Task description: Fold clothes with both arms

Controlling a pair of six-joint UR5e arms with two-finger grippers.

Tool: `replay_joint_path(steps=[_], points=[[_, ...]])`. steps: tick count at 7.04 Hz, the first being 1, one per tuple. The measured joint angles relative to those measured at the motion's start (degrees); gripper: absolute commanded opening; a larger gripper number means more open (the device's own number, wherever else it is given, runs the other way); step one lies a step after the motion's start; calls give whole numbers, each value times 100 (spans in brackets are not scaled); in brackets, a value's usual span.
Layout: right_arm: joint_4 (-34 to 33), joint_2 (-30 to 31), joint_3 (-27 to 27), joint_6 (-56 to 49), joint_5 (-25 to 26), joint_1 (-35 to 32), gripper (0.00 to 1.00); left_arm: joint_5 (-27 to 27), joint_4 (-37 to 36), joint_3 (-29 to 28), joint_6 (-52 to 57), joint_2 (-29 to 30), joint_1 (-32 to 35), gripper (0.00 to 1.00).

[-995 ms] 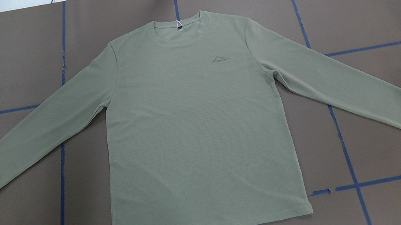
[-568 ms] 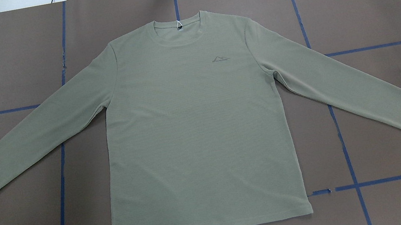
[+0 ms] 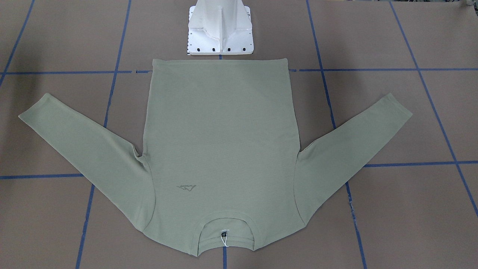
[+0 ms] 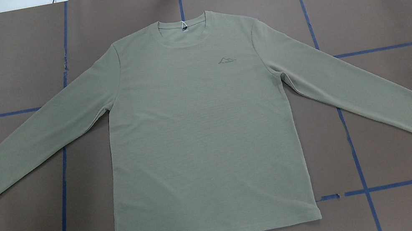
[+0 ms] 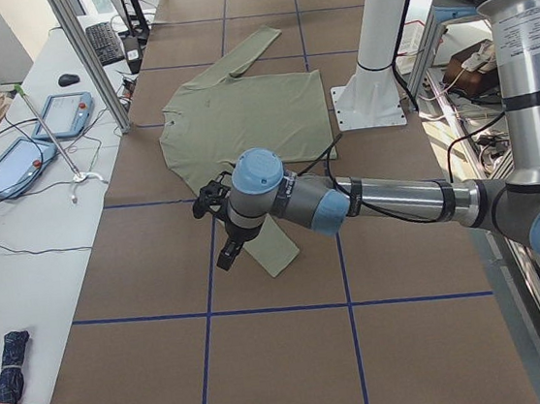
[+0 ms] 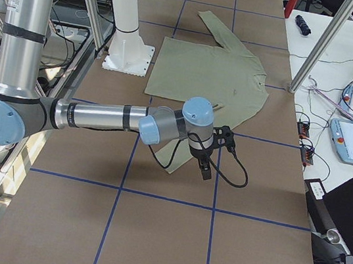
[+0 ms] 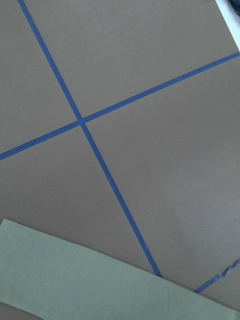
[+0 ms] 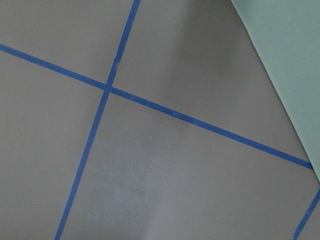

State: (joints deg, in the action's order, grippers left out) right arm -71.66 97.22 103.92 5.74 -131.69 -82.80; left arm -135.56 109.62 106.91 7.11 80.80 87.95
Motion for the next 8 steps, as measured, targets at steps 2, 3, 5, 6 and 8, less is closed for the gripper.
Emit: replay_joint_path(steps=[2,3,5,6,8], points=[[1756,498,-36,1980,271,769,93,-12,77,-7,10,-9,3,100],[2650,765,-126,2851,571,1251,85,-16,85,-12,11,-16,3,100],[4105,1038,-792,3789,1075,2015,78,-22,93,-19,25,-39,3,100],[4635,1065,-1125,3972,1191,2264,77,-23,94,-23,36,-54,3,100],[4993,1056,-1408,4094,1456,2722,76,-23,95,-34,51,-62,3,100]])
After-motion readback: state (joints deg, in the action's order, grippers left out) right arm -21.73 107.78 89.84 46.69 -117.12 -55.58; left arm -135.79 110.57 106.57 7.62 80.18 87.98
